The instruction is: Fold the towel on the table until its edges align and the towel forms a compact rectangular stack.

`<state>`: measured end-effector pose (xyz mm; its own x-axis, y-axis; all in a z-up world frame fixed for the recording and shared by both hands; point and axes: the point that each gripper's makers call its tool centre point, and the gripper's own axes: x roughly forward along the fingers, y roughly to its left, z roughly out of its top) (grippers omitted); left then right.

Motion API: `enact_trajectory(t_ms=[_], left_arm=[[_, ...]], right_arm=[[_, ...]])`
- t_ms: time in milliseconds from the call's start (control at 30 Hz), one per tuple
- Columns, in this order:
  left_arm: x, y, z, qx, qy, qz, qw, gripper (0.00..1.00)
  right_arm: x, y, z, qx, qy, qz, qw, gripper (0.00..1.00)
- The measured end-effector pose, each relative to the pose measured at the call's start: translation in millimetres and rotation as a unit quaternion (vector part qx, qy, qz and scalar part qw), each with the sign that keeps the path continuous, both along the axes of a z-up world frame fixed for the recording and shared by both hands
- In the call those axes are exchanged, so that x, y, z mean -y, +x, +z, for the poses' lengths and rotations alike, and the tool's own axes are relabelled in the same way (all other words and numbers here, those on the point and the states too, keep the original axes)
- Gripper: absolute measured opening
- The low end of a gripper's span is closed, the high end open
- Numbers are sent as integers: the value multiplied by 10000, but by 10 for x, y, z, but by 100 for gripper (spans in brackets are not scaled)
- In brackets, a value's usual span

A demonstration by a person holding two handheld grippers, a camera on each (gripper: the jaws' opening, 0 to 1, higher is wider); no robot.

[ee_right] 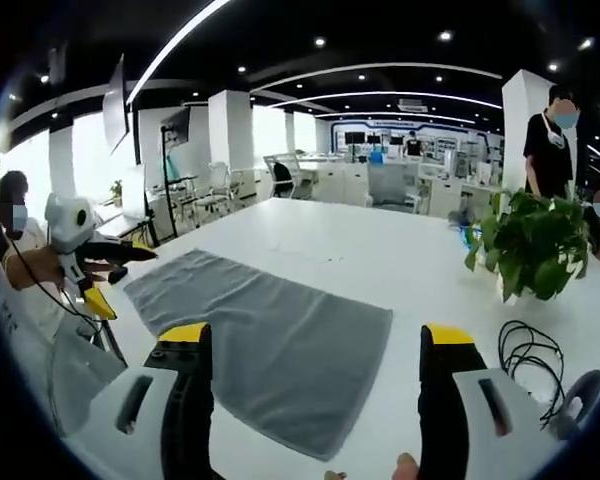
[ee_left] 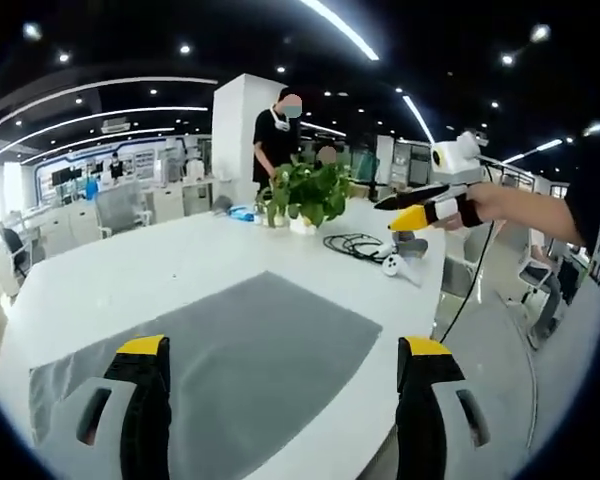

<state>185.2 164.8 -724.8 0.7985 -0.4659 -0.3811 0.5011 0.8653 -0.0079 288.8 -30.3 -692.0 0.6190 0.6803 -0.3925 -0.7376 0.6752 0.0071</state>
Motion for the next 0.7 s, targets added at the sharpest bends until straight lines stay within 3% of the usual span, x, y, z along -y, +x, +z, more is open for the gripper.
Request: enact_trajectory(t_ms=[400, 700], left_arm=[[398, 208, 96, 169, 131, -577, 9981, 97], [757, 370, 16, 190, 420, -1213, 9915, 95]], right_arm=[[-65, 280, 267, 342, -263, 331, 9985, 85], [-65, 480, 357, 459, -340, 492, 9972, 83]])
